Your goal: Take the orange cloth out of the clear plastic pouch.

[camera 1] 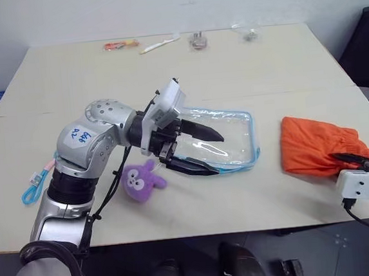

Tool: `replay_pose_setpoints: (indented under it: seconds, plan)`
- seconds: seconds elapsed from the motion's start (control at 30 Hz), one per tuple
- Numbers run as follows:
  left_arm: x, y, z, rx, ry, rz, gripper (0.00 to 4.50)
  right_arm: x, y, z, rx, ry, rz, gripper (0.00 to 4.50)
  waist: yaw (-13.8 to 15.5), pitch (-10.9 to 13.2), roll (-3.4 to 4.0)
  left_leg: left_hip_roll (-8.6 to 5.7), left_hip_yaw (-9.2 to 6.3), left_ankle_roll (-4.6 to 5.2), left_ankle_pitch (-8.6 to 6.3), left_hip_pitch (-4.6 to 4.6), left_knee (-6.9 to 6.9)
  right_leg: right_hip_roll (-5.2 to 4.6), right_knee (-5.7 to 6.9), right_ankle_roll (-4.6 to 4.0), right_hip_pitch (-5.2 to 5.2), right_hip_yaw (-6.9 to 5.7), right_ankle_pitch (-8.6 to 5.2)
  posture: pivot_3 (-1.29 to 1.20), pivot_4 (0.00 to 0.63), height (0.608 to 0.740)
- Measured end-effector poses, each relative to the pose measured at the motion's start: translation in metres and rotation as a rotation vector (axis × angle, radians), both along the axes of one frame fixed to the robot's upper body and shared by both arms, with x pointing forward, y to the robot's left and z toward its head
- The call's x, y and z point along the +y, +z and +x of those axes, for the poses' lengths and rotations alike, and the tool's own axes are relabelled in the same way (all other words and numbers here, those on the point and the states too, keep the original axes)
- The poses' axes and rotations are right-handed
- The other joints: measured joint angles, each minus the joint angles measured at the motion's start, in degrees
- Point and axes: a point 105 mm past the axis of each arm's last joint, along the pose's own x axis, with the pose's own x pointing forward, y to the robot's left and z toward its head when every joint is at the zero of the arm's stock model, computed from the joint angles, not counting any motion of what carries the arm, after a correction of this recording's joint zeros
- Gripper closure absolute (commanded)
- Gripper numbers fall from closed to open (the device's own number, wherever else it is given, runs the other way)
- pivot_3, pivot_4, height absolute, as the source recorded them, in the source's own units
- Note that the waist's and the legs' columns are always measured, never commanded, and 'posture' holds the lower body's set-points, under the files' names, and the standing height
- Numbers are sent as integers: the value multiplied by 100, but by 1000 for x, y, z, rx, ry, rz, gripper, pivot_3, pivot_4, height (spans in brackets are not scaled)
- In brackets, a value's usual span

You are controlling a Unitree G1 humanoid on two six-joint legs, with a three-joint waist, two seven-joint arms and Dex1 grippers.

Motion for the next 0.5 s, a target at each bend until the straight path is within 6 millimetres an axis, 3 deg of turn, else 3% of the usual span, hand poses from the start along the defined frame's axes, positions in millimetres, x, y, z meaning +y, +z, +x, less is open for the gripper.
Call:
replay_pose_setpoints:
  seconds: [0.1,0.2,0.33,0.4,0.5]
  plan:
    - [1,0,4,-5,19,-6,751,-1,-7,-15,57,-22,7,943,47,0,1,-3,0,1,-1,-1,0,-2,-2,0,0,4,0,0,150,740]
    - [2,2,9,-30,44,-35,751,-5,0,-30,77,-93,56,23,109,0,2,-2,-4,3,-1,0,0,-1,-6,2,4,2,1,0,150,740]
    - [14,3,18,-86,105,-69,751,1,9,-59,151,-245,353,23,141,-1,7,-2,-13,3,-1,-1,0,0,-6,1,5,-4,1,0,150,740]
    - [30,2,22,-118,151,-66,751,0,17,-75,184,-335,524,23,134,-1,8,-1,-12,4,-2,0,0,2,-7,1,6,-4,1,0,150,740]
    - [72,-1,32,-89,256,-11,751,-11,29,-105,249,-493,803,23,121,-1,9,-1,-12,6,-3,3,-2,6,-5,-1,7,-4,1,0,150,740]
